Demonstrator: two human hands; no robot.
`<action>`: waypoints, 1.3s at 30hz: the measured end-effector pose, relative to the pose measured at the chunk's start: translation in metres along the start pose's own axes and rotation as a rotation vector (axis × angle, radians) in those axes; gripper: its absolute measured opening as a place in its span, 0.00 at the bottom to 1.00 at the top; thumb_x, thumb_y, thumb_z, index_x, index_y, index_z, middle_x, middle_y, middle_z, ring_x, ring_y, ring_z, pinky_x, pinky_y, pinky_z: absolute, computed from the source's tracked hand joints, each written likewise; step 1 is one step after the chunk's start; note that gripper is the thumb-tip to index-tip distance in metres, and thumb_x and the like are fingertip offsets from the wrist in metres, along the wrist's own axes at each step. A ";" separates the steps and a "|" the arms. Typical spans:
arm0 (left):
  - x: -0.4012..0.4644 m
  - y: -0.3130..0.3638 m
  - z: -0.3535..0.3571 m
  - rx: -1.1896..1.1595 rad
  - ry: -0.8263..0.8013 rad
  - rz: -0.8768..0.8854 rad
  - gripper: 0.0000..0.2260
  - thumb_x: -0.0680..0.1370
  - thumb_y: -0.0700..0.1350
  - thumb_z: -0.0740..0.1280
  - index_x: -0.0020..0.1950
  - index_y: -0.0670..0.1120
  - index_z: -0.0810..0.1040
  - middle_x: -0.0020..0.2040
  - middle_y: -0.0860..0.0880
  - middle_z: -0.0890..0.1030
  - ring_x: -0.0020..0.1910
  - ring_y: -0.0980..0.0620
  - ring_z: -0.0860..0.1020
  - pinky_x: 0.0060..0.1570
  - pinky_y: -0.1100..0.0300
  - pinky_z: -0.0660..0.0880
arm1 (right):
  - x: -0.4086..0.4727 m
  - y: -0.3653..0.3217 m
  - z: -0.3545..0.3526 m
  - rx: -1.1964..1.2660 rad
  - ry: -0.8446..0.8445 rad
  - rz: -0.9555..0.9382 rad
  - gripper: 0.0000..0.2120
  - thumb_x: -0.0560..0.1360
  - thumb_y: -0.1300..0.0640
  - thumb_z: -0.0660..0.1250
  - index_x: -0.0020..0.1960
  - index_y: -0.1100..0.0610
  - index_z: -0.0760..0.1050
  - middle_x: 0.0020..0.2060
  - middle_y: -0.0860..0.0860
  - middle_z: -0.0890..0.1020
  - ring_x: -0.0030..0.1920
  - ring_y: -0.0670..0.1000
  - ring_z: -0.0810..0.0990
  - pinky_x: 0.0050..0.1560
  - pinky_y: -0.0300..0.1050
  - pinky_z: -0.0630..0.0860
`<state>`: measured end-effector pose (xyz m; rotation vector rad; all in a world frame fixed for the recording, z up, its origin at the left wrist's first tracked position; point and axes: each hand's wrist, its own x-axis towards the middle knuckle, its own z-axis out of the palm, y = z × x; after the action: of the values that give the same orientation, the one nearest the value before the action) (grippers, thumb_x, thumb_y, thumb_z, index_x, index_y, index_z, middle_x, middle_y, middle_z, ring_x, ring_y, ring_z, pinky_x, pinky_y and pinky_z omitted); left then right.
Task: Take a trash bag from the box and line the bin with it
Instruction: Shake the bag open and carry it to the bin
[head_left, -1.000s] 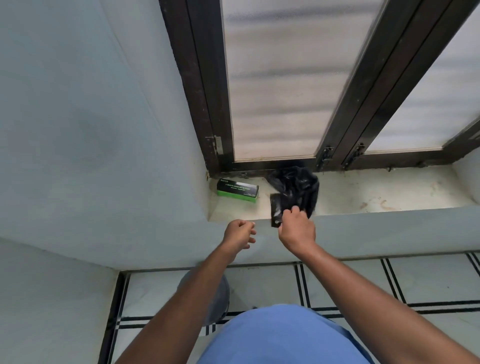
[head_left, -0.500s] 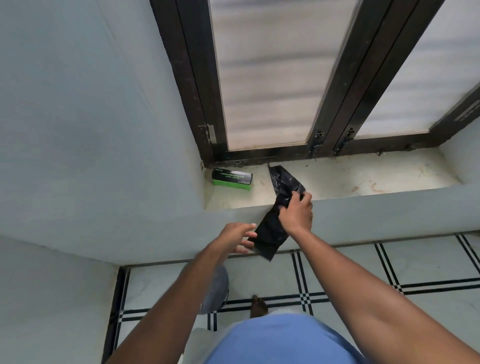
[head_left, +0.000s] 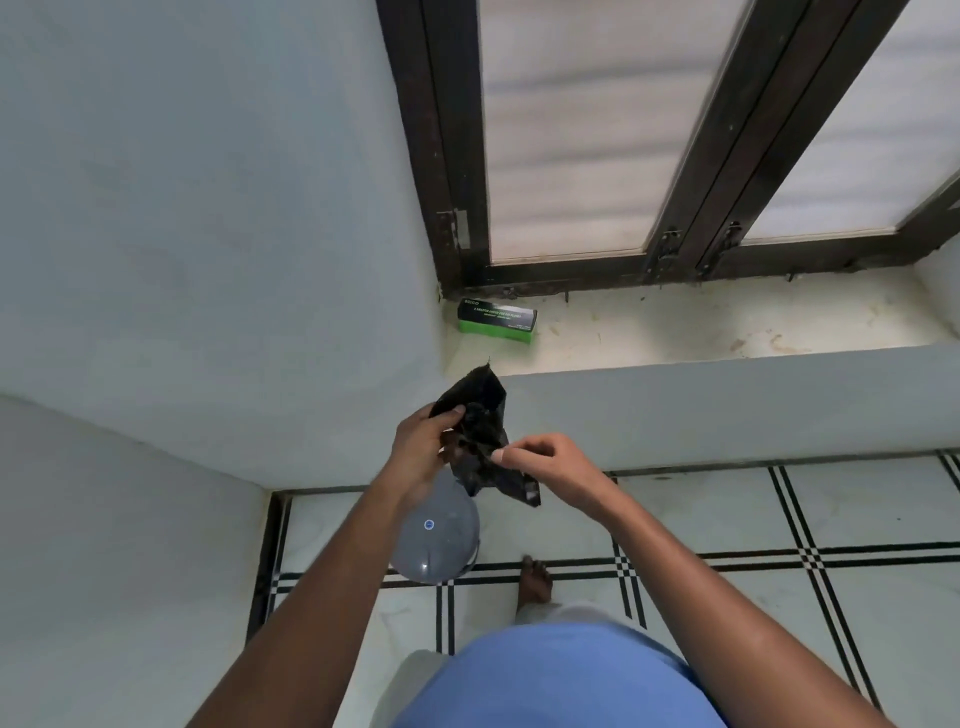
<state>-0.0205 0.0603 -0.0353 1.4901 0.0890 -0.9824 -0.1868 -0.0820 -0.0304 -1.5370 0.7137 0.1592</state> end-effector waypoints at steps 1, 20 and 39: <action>-0.010 0.002 -0.006 0.032 -0.010 0.033 0.08 0.82 0.41 0.73 0.60 0.41 0.87 0.51 0.38 0.87 0.48 0.42 0.83 0.46 0.55 0.81 | -0.006 -0.001 0.007 0.004 0.036 -0.009 0.29 0.70 0.30 0.79 0.61 0.50 0.88 0.55 0.57 0.89 0.55 0.48 0.86 0.60 0.52 0.81; -0.167 0.010 -0.134 0.170 -0.222 0.273 0.07 0.81 0.47 0.76 0.51 0.43 0.89 0.40 0.50 0.82 0.39 0.51 0.74 0.47 0.56 0.76 | -0.092 -0.056 0.136 0.494 0.245 -0.209 0.10 0.81 0.55 0.78 0.53 0.63 0.88 0.47 0.60 0.91 0.46 0.58 0.90 0.47 0.50 0.87; -0.238 -0.003 -0.172 0.643 -0.607 -0.088 0.34 0.75 0.66 0.78 0.75 0.48 0.78 0.68 0.48 0.85 0.68 0.45 0.84 0.73 0.47 0.76 | -0.152 -0.043 0.182 0.748 0.030 -0.066 0.15 0.83 0.57 0.75 0.66 0.65 0.84 0.59 0.60 0.89 0.51 0.54 0.89 0.57 0.52 0.88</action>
<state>-0.0846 0.3227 0.0806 1.6886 -0.6568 -1.5913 -0.2268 0.1370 0.0617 -0.8440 0.6444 -0.1698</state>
